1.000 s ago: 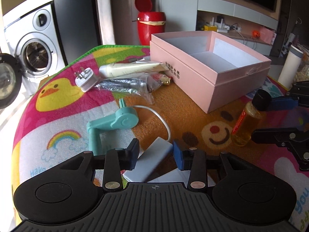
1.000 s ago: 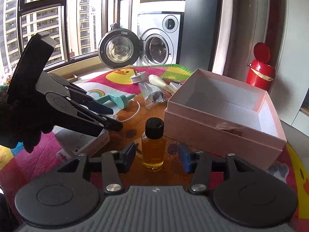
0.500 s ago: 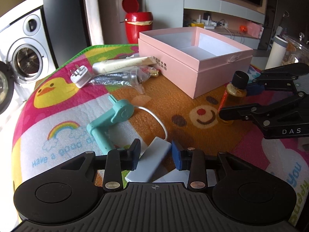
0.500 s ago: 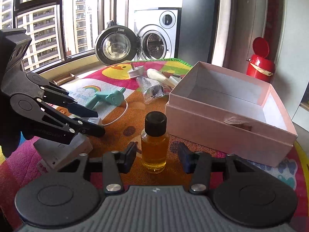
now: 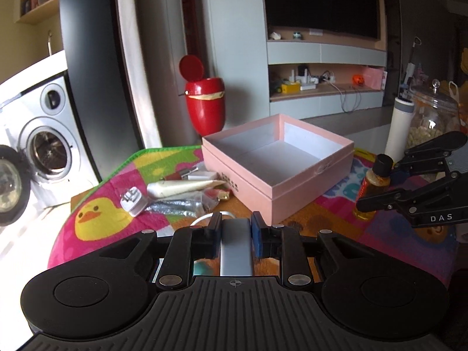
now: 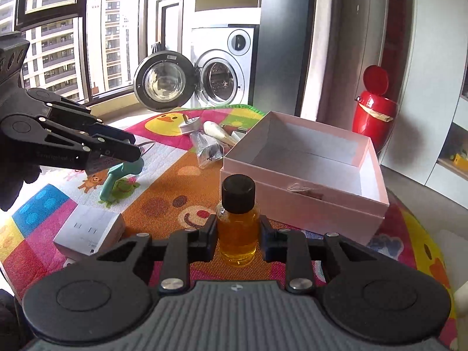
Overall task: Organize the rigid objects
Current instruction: 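Lower the bottle into the pink box while the left gripper drops the cable inside, then move the left gripper to the white Apple box while the right approaches the teal piece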
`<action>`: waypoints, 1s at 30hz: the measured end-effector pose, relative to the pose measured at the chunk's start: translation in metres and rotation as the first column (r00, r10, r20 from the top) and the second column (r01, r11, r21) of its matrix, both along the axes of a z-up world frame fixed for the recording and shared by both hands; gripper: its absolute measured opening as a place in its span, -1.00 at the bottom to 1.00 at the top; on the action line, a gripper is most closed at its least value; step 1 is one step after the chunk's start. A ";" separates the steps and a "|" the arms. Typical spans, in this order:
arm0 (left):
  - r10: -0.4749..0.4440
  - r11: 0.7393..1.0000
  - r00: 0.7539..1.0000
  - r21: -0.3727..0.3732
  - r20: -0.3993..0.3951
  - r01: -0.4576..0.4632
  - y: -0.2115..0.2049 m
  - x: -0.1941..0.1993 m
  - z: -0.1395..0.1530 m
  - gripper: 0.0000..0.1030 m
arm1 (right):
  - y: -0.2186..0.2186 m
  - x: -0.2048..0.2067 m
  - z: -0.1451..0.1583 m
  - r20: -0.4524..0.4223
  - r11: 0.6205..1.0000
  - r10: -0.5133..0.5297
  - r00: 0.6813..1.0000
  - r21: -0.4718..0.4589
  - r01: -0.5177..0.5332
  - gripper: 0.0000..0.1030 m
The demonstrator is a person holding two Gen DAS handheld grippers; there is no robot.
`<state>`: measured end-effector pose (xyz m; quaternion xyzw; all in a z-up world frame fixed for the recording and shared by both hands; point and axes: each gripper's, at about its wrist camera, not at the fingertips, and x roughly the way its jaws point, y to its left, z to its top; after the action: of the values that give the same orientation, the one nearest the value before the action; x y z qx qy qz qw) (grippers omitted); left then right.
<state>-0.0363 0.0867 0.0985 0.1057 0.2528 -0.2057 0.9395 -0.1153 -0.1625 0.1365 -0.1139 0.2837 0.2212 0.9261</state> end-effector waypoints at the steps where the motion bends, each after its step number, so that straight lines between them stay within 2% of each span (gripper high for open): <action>1: -0.013 1.000 1.000 -0.024 0.020 0.014 -0.003 0.000 0.012 -0.52 | -0.005 -0.003 0.006 0.012 1.000 -0.007 1.000 0.009 0.007 -0.46; 6: -0.076 0.990 0.992 -0.114 0.101 0.087 -0.028 0.000 0.055 -0.53 | -0.020 -0.012 0.031 0.084 0.999 -0.028 0.996 0.017 0.027 -0.47; 8: -0.101 0.981 0.987 -0.154 0.122 0.120 -0.043 0.006 0.072 -0.53 | -0.025 -0.007 0.040 0.102 0.999 -0.044 0.994 0.019 0.042 -0.46; 10: -0.114 0.977 0.984 -0.163 0.139 0.136 -0.059 0.017 0.081 -0.53 | -0.028 0.005 0.049 0.114 0.998 -0.060 0.992 0.018 0.058 -0.46; 13: -0.113 0.970 0.985 -0.201 0.132 0.138 -0.084 0.049 0.090 -0.52 | -0.030 0.039 0.064 0.117 0.995 -0.094 0.989 0.029 0.092 -0.46; 15: -0.107 0.959 0.991 -0.255 0.086 0.125 -0.098 0.081 0.091 -0.52 | -0.031 0.067 0.074 0.107 0.993 -0.106 0.989 0.055 0.100 -0.46; 16: -0.094 0.957 0.994 -0.269 0.059 0.106 -0.103 0.095 0.090 -0.50 | -0.032 0.081 0.077 0.100 0.993 -0.105 0.989 0.064 0.099 -0.46; 18: -0.039 0.955 0.999 -0.295 -0.014 0.033 -0.108 0.121 0.078 -0.51 | -0.034 0.104 0.079 0.101 0.986 -0.155 0.983 0.070 0.148 -0.24; 20: -0.003 0.949 0.995 -0.314 -0.099 -0.028 -0.102 0.136 0.061 -0.51 | -0.037 0.108 0.075 0.109 0.981 -0.189 0.976 0.059 0.183 -0.15; 21: -0.001 0.948 0.993 -0.316 -0.117 -0.036 -0.099 0.136 0.055 -0.51 | -0.040 0.103 0.070 0.108 0.982 -0.185 0.977 0.063 0.179 -0.09; 24: 0.039 0.949 0.988 -0.305 -0.149 -0.083 -0.073 0.121 0.027 -0.51 | -0.044 0.080 0.048 0.103 0.987 -0.160 0.982 0.041 0.157 0.17; 27: 0.087 0.944 0.976 -0.296 -0.201 -0.145 -0.043 0.098 0.003 -0.51 | -0.039 0.055 0.020 0.098 0.990 -0.134 0.986 -0.039 0.138 0.18; 30: 0.148 0.935 0.960 -0.283 -0.238 -0.214 -0.007 0.066 -0.020 -0.51 | -0.031 0.037 -0.003 0.053 0.993 -0.089 0.995 -0.069 0.093 0.20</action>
<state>0.0297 0.0799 0.0788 -0.0876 0.3256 -0.1646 0.9269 -0.0785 -0.1937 0.1338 -0.1393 0.2730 0.1655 0.9374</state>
